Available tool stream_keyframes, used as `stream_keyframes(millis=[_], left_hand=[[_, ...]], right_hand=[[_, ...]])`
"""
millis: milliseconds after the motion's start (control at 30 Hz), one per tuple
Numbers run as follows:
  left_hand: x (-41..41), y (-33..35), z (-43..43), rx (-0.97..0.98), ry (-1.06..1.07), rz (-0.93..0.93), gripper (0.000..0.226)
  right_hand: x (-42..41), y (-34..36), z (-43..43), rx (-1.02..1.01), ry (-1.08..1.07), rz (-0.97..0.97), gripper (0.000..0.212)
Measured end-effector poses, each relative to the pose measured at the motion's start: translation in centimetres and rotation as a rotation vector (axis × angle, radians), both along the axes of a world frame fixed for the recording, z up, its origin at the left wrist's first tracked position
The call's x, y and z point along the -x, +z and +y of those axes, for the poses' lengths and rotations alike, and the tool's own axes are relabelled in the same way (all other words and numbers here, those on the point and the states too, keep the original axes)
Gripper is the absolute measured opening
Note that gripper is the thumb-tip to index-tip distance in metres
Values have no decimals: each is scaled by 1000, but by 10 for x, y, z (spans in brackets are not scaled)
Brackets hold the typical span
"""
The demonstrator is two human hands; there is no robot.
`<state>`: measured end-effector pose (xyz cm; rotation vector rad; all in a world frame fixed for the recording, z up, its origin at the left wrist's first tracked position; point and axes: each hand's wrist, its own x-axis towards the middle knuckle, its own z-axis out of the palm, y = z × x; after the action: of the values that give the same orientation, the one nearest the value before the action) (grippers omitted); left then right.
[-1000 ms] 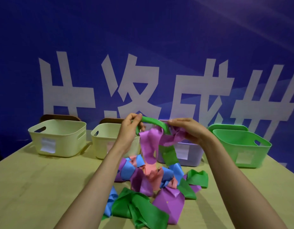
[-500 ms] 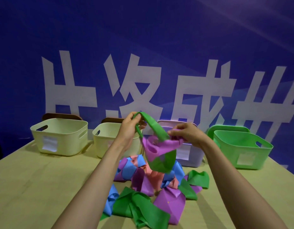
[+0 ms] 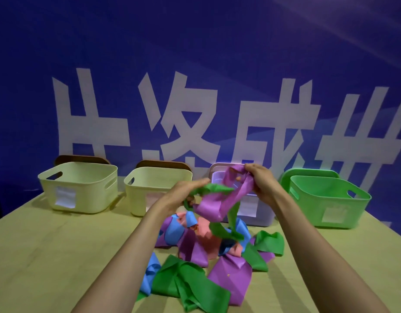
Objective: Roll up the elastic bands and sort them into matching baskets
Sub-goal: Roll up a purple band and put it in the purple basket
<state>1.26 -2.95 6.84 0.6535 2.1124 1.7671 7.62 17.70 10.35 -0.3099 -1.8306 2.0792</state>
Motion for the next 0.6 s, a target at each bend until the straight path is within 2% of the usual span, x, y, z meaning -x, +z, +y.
stream_keyframes(millis=[67, 167, 267, 333, 367, 433, 533, 600], left_hand=[[-4, -7, 0, 218, -94, 138, 31], [-4, -18, 8, 384, -129, 167, 31], [4, -29, 19, 268, 130, 218, 6], [7, -31, 25, 175, 220, 191, 35], [7, -30, 26, 174, 220, 186, 47], [4, -28, 32, 192, 153, 202, 56], [-6, -22, 39, 98, 2, 114, 48], [-10, -24, 42, 120, -51, 90, 38]], right_hand=[[0, -1, -1, -19, 33, 74, 23], [0, -1, 0, 58, 107, 205, 18], [-5, 6, -4, 62, 161, 240, 15], [-7, 10, -7, -13, 189, 224, 17], [-8, 11, -9, -62, 198, 224, 19], [-11, 12, -12, -141, 214, 249, 19], [-16, 17, -17, -65, 276, 300, 14], [-17, 20, -18, -26, 285, 313, 14]])
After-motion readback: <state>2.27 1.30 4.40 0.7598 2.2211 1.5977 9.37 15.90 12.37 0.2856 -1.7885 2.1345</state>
